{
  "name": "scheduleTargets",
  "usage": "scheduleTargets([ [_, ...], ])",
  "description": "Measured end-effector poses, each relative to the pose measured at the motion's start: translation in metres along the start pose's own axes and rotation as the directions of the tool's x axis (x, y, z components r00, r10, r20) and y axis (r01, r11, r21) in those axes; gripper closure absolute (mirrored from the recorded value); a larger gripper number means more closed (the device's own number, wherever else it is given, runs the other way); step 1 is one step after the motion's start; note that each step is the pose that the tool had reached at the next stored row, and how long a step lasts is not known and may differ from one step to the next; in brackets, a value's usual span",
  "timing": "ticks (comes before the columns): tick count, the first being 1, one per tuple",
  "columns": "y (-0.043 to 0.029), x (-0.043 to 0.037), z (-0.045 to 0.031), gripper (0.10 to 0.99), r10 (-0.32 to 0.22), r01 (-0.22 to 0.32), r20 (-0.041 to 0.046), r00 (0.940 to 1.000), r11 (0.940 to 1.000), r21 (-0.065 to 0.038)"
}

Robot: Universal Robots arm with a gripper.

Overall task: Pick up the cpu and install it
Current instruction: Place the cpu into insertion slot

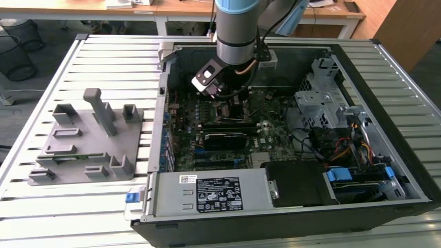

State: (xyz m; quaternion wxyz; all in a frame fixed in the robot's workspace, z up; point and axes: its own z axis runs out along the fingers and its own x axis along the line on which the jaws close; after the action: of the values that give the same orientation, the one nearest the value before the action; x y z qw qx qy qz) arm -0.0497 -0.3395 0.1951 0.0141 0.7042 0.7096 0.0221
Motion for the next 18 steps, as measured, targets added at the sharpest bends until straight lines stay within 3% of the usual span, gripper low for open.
scheduleTargets([
  [18,0.0001,0.0029,0.0003,0.475,-0.026,0.026,-0.0014,0.9996,0.9996,0.000],
])
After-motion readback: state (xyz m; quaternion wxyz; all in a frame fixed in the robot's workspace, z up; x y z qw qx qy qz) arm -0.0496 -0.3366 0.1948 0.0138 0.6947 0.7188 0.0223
